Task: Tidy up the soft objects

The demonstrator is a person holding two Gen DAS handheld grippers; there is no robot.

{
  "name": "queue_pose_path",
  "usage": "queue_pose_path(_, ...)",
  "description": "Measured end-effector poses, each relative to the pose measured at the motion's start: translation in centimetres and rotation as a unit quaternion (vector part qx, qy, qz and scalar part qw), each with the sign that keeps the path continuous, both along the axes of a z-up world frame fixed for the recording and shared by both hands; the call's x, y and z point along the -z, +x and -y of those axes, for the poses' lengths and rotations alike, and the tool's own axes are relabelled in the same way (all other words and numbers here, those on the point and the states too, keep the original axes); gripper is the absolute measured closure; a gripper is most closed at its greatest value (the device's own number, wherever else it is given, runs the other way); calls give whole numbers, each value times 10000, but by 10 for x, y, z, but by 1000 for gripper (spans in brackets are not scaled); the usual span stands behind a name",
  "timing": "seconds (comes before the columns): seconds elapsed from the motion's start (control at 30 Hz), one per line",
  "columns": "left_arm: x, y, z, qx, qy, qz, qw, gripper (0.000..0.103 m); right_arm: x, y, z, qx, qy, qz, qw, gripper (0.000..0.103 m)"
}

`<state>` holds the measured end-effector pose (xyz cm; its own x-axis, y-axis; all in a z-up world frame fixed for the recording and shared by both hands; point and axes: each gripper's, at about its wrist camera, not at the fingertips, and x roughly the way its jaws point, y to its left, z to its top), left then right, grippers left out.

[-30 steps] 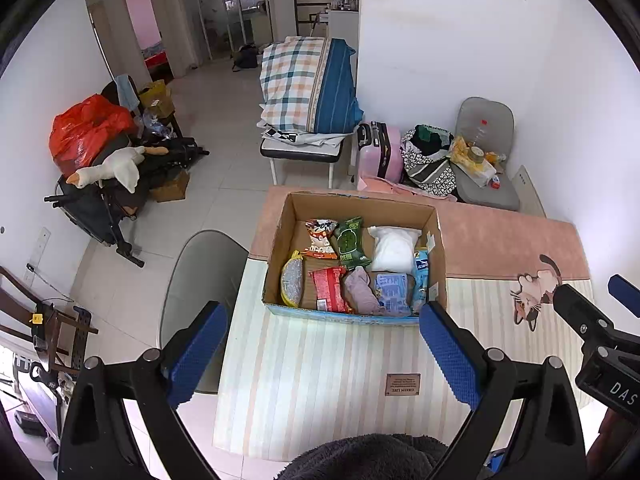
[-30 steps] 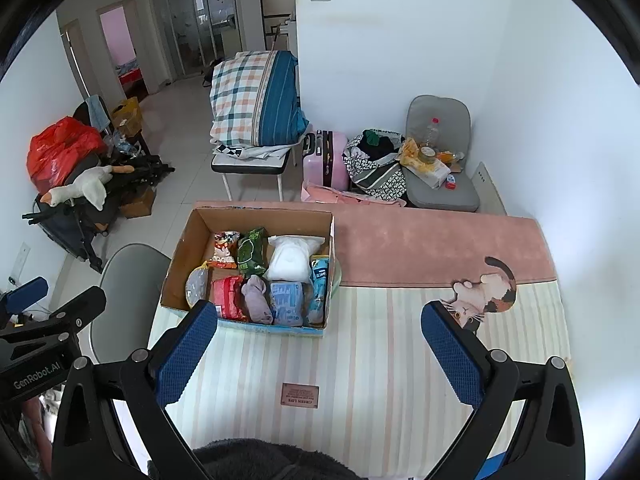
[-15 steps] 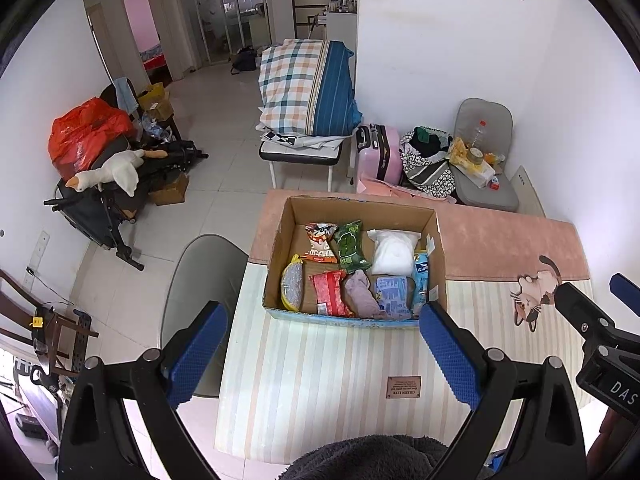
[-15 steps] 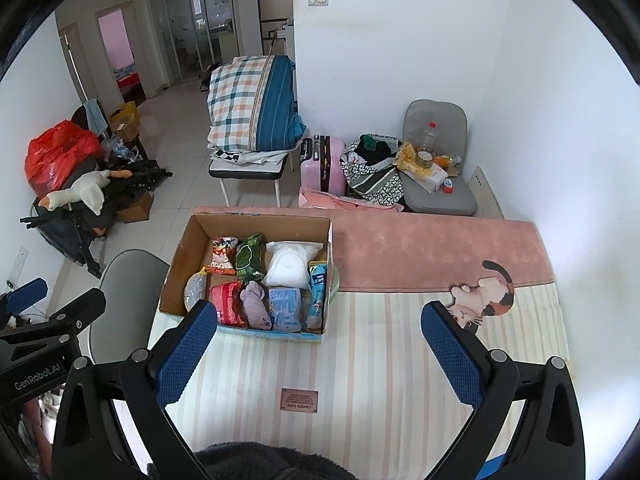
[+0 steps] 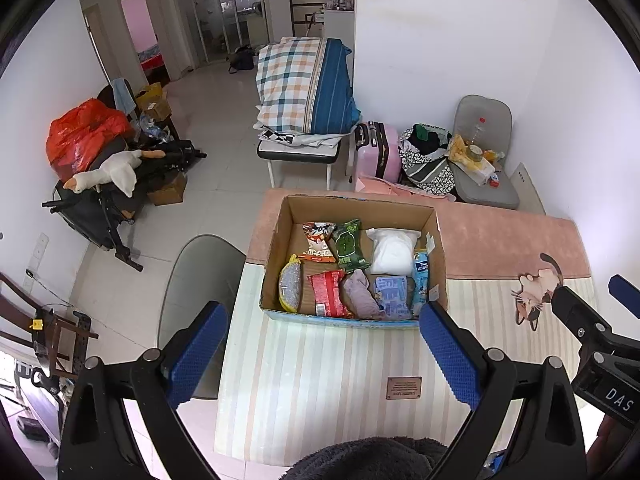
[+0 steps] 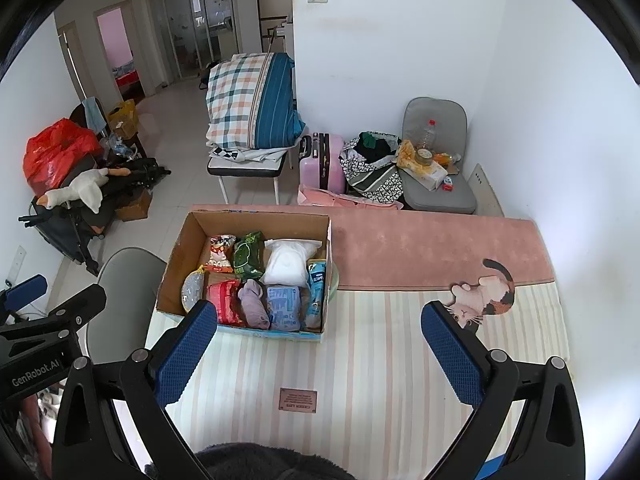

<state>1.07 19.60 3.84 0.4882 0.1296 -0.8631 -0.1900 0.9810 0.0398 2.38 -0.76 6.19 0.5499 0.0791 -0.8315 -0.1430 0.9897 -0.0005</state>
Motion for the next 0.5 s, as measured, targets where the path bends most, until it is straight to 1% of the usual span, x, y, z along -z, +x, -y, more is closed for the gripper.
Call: queue_pose_path(0.5,1,1,1,12,-5,13,10000,4,5,-3,4,6,-1,67,10000,0)
